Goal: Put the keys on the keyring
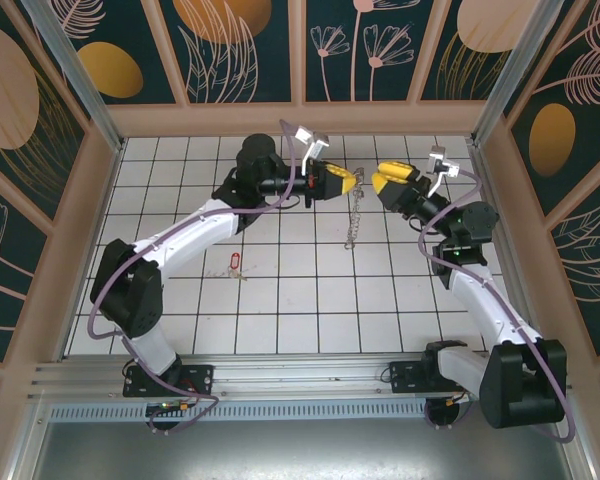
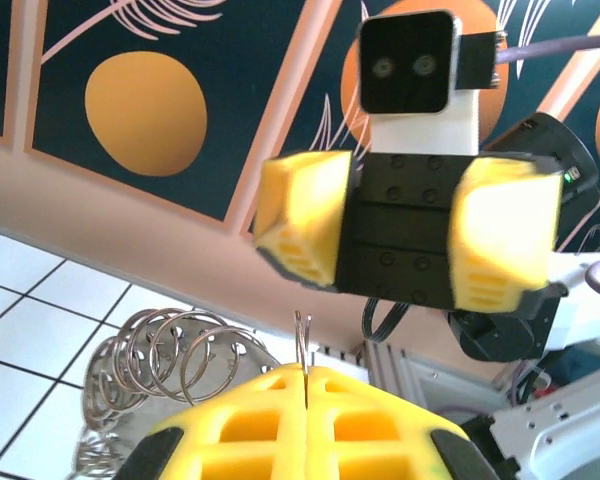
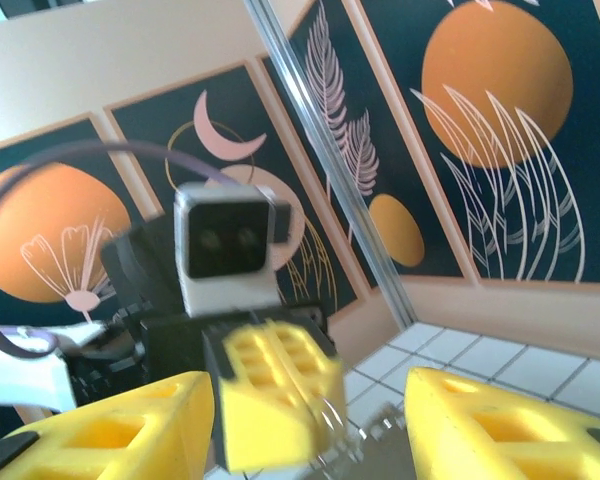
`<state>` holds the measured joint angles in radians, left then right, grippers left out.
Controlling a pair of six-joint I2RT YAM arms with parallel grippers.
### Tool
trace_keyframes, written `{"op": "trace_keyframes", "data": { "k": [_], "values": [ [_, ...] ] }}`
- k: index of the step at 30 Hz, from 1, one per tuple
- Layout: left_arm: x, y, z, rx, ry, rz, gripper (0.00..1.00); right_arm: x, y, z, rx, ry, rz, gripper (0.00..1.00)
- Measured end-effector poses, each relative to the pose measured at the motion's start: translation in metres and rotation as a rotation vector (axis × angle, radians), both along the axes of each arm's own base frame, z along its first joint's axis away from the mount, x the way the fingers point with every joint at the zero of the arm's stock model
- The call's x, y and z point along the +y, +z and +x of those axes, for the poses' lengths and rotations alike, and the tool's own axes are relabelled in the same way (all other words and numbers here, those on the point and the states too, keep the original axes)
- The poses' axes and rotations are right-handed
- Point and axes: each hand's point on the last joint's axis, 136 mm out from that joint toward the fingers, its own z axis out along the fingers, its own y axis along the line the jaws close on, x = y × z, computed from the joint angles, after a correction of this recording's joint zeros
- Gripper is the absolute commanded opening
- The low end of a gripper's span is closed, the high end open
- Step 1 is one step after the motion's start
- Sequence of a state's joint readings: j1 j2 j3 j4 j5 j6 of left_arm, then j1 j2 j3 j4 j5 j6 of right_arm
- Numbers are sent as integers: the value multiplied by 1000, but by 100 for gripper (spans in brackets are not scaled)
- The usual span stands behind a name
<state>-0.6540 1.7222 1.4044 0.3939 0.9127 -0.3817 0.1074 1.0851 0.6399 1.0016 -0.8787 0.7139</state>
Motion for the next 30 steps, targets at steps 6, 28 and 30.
{"op": "trace_keyframes", "data": {
  "k": [6, 28, 30],
  "values": [
    [4, 7, -9, -99, -29, 72, 0, -2, -18, -5, 38, -5, -25, 49],
    [11, -14, -14, -146, -23, 152, 0, 7, -34, -17, 59, 61, -37, 39],
    [12, -13, -14, -138, -15, 133, 0, 9, -37, -16, 69, 71, -25, 39]
  ]
}}
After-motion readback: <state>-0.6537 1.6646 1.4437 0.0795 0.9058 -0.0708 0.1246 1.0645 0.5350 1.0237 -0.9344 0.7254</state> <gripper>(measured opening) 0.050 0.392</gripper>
